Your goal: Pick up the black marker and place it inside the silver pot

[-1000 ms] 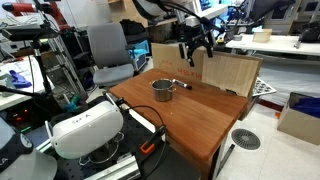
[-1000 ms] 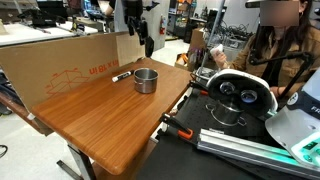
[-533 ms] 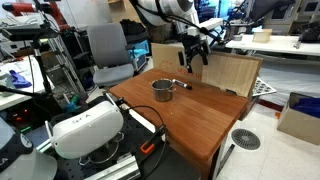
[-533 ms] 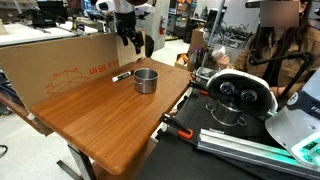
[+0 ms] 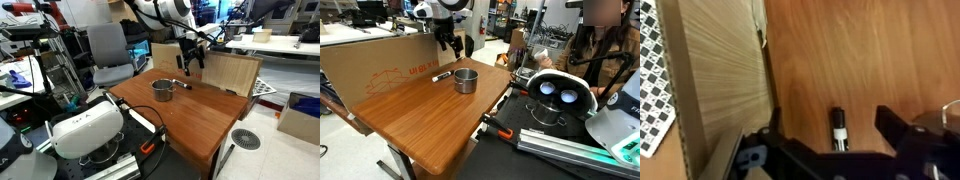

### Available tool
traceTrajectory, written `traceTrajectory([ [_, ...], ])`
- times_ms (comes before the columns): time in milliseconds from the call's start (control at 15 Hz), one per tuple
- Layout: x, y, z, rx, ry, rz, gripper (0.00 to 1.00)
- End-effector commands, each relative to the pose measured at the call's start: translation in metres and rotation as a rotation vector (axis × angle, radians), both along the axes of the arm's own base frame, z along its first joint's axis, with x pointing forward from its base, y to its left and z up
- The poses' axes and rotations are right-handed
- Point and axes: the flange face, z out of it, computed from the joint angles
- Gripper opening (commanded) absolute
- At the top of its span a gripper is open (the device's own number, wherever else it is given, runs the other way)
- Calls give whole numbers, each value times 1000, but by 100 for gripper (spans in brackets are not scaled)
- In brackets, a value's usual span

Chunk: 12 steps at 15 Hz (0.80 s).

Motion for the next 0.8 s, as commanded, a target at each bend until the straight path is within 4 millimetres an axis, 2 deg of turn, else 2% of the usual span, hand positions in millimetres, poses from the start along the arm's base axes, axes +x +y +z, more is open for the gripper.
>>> traceTrajectory([
  [0,4,4,-10,-21,27,41,100],
  [733,6,18,-62,-72,66,104,100],
])
